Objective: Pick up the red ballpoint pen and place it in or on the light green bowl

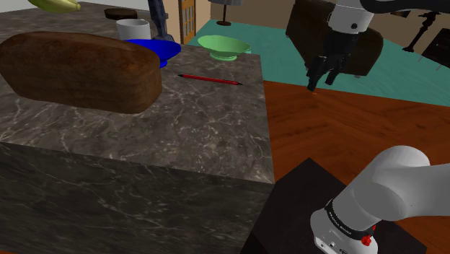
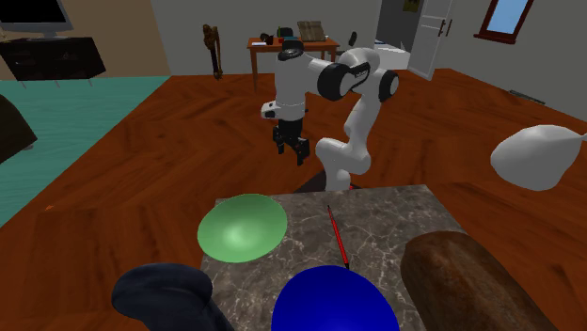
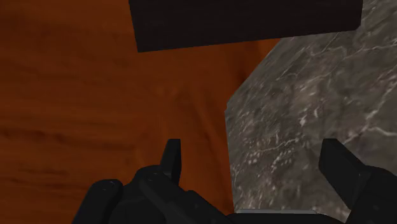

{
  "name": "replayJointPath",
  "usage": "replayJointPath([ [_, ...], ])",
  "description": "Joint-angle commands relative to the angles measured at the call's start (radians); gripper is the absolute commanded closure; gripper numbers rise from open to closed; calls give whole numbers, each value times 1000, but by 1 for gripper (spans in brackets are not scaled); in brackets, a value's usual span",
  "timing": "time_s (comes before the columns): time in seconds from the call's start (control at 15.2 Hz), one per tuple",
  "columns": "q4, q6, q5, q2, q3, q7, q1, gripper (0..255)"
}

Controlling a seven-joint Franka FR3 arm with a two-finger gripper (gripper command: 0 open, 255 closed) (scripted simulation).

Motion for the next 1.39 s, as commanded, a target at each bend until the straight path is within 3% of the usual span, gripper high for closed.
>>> replayJointPath([
  [0.0,0,0,0,0,0,0,0,0],
  [0.59,229,21,63,264,53,-179,158,0],
  [1.32,536,-33,120,530,147,-389,313,0],
])
